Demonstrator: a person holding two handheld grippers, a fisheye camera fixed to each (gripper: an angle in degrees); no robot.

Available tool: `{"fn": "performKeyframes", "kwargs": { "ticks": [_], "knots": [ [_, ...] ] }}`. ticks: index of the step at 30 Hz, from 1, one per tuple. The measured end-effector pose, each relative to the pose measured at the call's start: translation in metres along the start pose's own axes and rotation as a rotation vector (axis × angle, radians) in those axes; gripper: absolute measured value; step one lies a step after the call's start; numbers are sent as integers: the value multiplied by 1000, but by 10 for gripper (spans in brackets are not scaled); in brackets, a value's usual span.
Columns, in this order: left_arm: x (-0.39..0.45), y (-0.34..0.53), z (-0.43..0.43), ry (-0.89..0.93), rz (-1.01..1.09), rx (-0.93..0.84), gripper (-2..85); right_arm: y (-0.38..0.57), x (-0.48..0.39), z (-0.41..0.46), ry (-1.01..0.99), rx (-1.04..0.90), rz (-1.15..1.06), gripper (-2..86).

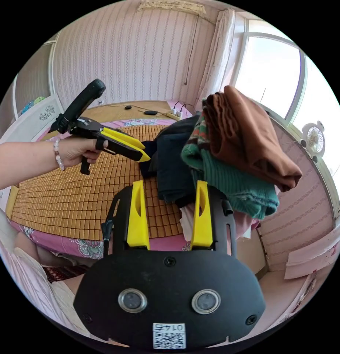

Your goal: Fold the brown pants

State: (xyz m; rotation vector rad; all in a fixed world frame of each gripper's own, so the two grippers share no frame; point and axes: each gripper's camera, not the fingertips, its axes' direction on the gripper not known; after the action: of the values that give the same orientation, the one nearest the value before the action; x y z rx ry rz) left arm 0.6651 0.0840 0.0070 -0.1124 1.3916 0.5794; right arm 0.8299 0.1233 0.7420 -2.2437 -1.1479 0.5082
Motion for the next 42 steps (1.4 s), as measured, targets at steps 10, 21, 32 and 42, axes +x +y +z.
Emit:
{"fn": "performKeyframes", "kwargs": {
  "ticks": [10,21,32,42],
  "knots": [
    [90,-68,5,-44,278,72,92,-59,83,30,174,-177,33,184],
    [72,-67,-66,20,103,90,-6,-116,115,-12,8,-44,-7,36],
    [20,89,-402,-282,-19,442,-10,-241,-1,-103,-613,331,-185,22],
    [23,374,-595,-573,-288,155,-10,-133,-140,64,-879,88,166,27]
  ]
}}
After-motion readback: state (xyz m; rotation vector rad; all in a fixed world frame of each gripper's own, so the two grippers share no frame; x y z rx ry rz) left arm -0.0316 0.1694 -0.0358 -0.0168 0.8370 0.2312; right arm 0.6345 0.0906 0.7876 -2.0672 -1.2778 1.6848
